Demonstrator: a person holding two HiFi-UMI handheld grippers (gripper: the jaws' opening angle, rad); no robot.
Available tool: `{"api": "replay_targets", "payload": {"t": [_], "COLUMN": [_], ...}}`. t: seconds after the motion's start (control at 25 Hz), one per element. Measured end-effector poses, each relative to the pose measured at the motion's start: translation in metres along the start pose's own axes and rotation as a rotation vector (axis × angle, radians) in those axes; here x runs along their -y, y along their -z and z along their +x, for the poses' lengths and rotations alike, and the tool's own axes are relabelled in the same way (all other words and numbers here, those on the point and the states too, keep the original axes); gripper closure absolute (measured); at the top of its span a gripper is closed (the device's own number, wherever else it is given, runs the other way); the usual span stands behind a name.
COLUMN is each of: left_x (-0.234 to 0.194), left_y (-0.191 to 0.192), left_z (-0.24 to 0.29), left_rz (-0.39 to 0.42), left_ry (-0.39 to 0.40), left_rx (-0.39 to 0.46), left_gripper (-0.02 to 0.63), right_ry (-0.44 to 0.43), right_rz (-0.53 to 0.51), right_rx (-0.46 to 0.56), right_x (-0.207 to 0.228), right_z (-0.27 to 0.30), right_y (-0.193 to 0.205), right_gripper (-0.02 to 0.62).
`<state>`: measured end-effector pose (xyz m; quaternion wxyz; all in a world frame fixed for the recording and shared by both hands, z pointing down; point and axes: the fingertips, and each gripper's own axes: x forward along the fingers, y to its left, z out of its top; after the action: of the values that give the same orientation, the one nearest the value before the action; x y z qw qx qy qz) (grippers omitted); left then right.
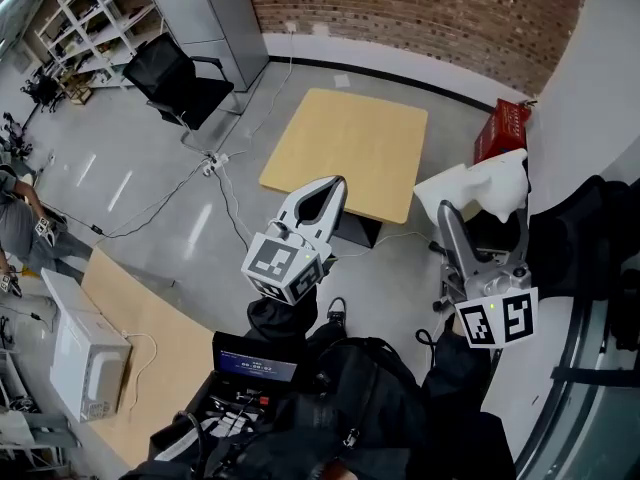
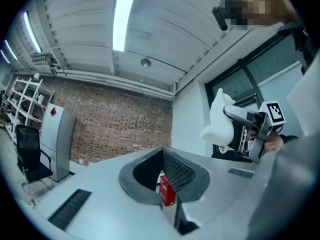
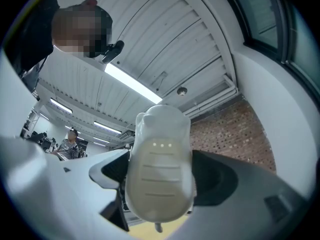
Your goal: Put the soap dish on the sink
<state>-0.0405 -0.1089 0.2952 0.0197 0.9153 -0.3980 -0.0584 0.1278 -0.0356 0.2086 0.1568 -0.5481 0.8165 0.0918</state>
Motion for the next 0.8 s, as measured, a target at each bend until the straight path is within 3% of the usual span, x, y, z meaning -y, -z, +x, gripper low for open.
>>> {"api": "replay_targets", "payload": {"t": [0.52,0.8], "left_x": [-0.087,-0.095], "left_y": [0.01,0.02], "left_z": [0.064,0.087], "left_rz": [-0.032,-0.039], "left_ry": [0.058,0.049], "left_rx": [-0.014,-0.043], "left_gripper": [0.604,0.604], "right_ry": [0.054,0.049], "right_rz": [0.006,0.033], "right_rx": [-0.03,-0.067], "right_x": [0.012,0.028], "right_z": [0.089,0.104], "right_y": [0.041,0.061], "right_gripper": [0.181,0.181]}}
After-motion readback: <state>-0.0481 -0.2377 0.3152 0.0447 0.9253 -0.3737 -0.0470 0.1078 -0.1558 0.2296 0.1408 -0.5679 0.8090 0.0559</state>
